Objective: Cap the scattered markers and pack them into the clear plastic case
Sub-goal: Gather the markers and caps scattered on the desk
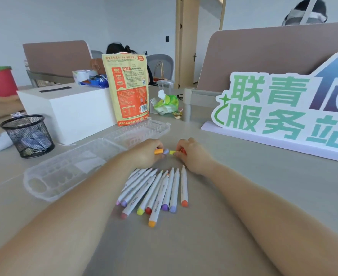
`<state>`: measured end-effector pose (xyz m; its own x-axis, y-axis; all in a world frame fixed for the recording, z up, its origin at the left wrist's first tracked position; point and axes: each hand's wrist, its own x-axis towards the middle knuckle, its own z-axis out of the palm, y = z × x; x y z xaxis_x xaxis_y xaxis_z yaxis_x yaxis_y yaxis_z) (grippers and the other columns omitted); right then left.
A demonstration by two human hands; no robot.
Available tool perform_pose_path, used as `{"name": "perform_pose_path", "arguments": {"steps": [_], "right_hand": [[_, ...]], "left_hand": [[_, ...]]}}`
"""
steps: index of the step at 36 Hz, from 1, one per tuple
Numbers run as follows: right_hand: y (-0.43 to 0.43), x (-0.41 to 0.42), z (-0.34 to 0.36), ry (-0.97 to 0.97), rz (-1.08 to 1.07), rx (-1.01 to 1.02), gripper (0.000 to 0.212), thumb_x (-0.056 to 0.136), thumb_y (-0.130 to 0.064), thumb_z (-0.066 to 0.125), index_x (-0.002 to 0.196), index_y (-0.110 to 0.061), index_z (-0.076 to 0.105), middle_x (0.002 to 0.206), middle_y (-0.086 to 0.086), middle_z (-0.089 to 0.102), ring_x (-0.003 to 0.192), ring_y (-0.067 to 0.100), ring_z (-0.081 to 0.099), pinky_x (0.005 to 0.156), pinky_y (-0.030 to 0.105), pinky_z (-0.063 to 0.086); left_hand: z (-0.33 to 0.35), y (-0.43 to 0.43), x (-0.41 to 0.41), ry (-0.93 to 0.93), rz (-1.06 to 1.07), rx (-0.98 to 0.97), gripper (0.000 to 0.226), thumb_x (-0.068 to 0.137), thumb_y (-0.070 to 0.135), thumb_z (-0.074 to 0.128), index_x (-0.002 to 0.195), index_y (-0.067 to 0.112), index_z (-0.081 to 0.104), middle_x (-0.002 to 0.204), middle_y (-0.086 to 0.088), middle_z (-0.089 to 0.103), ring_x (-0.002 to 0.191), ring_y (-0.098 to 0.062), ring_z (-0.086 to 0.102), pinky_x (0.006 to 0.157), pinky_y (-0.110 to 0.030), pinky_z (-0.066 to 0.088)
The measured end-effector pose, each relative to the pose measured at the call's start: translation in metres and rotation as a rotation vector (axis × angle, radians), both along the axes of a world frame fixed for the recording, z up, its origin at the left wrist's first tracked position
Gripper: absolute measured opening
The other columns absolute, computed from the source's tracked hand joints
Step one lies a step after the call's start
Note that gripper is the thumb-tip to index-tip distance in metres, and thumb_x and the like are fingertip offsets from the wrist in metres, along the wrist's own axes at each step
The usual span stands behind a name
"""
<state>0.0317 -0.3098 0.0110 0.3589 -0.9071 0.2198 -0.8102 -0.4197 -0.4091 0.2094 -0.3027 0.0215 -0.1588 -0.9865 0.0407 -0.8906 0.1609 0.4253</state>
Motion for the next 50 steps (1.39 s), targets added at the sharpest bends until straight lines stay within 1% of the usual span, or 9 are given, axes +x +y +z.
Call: {"name": "perform_pose_path", "arguments": {"steps": [9,15,20,27,34,37,40,46,50], "right_hand": [[-0.007,-0.002,-0.008,-0.069,0.000,-0.006,0.026,0.082,-0.045,0.064,0.103,-0.031,0.058,0.105,-0.001,0.061,0.106,0.026,0.051,0.095,0.039,0.040],[0.001,-0.004,-0.002,-0.307,0.059,0.163,0.036,0.083,-0.029,0.070,0.115,-0.018,0.060,0.087,-0.007,0.056,0.080,0.015,0.054,0.088,0.033,0.048],[0.011,0.000,0.005,-0.440,0.076,0.302,0.036,0.094,-0.028,0.055,0.127,-0.013,0.053,0.110,0.002,0.058,0.079,0.013,0.062,0.065,0.017,0.051],[0.018,-0.002,0.015,-0.559,0.037,0.432,0.057,0.099,-0.050,0.024,0.130,-0.011,0.052,0.103,0.002,0.064,0.074,0.016,0.061,0.079,0.027,0.048],[0.030,-0.006,0.023,-0.446,0.100,0.548,0.077,0.093,-0.062,0.002,0.143,-0.018,0.039,0.113,0.001,0.063,0.084,0.011,0.056,0.083,0.012,0.039],[0.035,-0.006,0.024,-0.504,0.107,0.564,0.074,0.093,-0.062,0.000,0.147,-0.020,0.032,0.135,-0.009,0.051,0.116,0.013,0.055,0.079,0.007,0.039],[0.036,-0.009,0.023,-0.612,0.104,0.564,0.076,0.091,-0.065,0.002,0.149,-0.023,0.027,0.150,-0.013,0.033,0.138,0.012,0.034,0.108,0.020,0.024],[0.042,-0.013,0.023,-0.642,0.057,0.546,0.076,0.089,-0.070,0.006,0.148,-0.027,0.030,0.152,-0.012,0.030,0.136,0.013,0.036,0.117,0.033,0.018],[0.058,-0.023,0.030,-0.654,0.015,0.469,0.069,0.094,-0.062,0.010,0.145,-0.023,0.037,0.144,-0.015,0.038,0.097,-0.013,0.048,0.099,0.019,0.020]], "left_hand": [[-0.008,-0.002,0.003,0.047,-0.026,-0.067,0.018,0.085,0.036,0.067,0.097,0.027,0.058,0.109,0.000,0.050,0.101,-0.021,0.053,0.090,-0.035,0.044],[-0.008,0.004,0.003,0.116,-0.031,-0.054,0.028,0.081,0.031,0.072,0.106,0.028,0.059,0.117,0.000,0.052,0.107,-0.018,0.054,0.094,-0.037,0.045],[-0.001,0.008,0.001,0.095,-0.039,-0.006,0.045,0.081,0.036,0.070,0.122,0.031,0.053,0.119,0.000,0.047,0.100,-0.016,0.053,0.088,-0.030,0.043],[0.010,0.019,-0.006,0.217,-0.036,0.158,0.062,0.079,0.023,0.065,0.136,0.034,0.042,0.124,-0.002,0.053,0.103,-0.018,0.056,0.081,-0.028,0.046],[0.017,0.033,-0.008,0.315,-0.003,0.311,0.098,0.057,0.026,0.061,0.146,0.040,0.022,0.127,0.010,0.056,0.108,-0.012,0.056,0.087,-0.031,0.048],[0.018,0.037,-0.008,0.366,0.005,0.325,0.096,0.065,0.021,0.063,0.148,0.036,0.018,0.123,0.014,0.058,0.092,-0.007,0.059,0.075,-0.025,0.047],[0.017,0.038,-0.007,0.406,0.009,0.308,0.085,0.079,0.005,0.057,0.149,0.032,0.017,0.119,0.017,0.059,0.074,-0.002,0.059,0.063,-0.021,0.046],[0.017,0.045,-0.005,0.385,0.058,0.167,0.071,0.089,0.009,0.054,0.150,0.025,0.021,0.108,0.029,0.052,0.097,-0.007,0.049,0.078,-0.018,0.042],[0.023,0.056,-0.003,0.292,0.047,0.028,0.058,0.096,0.019,0.051,0.148,0.022,0.026,0.154,0.004,0.028,0.132,-0.012,0.036,0.094,-0.017,0.025]]}}
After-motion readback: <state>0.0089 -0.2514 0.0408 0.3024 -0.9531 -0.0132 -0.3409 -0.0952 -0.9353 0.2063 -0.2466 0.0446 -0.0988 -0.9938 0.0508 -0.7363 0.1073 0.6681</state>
